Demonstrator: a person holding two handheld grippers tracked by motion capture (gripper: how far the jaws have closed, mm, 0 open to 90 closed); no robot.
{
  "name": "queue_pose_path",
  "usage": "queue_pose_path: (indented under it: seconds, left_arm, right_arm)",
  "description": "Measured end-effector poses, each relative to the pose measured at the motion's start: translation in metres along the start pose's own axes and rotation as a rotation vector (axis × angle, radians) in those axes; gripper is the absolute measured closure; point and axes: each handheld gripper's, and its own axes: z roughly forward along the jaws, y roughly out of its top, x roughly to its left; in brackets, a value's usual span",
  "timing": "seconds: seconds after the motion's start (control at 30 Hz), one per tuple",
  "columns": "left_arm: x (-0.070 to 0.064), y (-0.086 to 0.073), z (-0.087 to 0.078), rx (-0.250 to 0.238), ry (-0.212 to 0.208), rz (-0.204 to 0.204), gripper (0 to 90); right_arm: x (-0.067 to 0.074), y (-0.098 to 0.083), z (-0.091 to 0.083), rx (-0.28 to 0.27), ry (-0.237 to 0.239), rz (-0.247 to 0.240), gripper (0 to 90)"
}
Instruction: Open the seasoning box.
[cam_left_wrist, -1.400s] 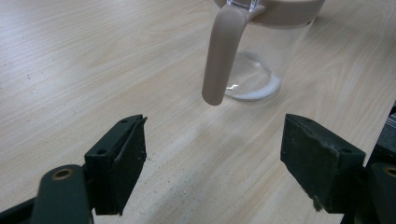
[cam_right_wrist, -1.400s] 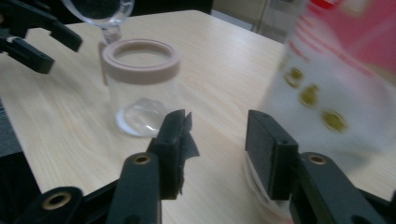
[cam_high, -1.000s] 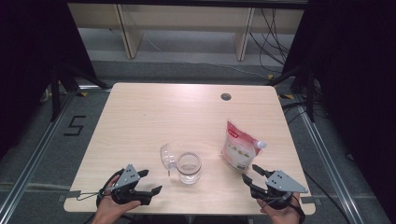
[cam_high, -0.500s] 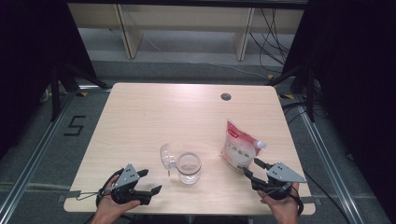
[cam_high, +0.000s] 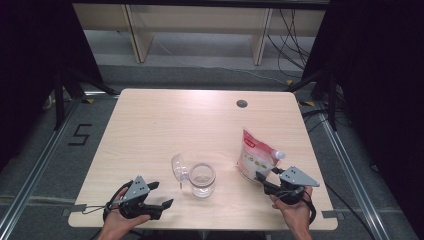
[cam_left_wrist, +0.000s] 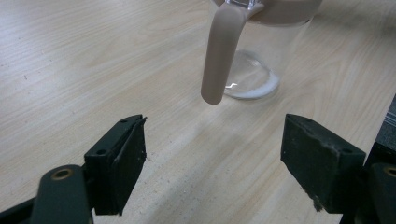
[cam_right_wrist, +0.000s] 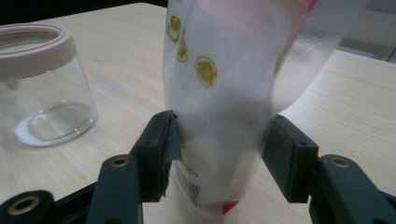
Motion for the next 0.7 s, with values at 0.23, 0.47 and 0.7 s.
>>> queue_pose_path:
  seconds: [0.23, 0.47, 0.7]
  left_arm:
    - [0.001, 0.000, -0.001, 0.015, 0.003, 0.007, 22.0]
    - [0.001, 0.000, -0.001, 0.016, 0.003, 0.011, 22.1]
    - [0.000, 0.001, 0.000, 0.006, -0.006, 0.020, 22.1]
  right_arm:
    - [0.017, 0.001, 0.000, -0.006, -0.097, 0.019, 50.1]
    - [0.038, 0.004, 0.002, -0.009, -0.172, 0.118, 50.1]
    - [0.036, 0.001, 0.001, -0.019, -0.178, 0.168, 49.6]
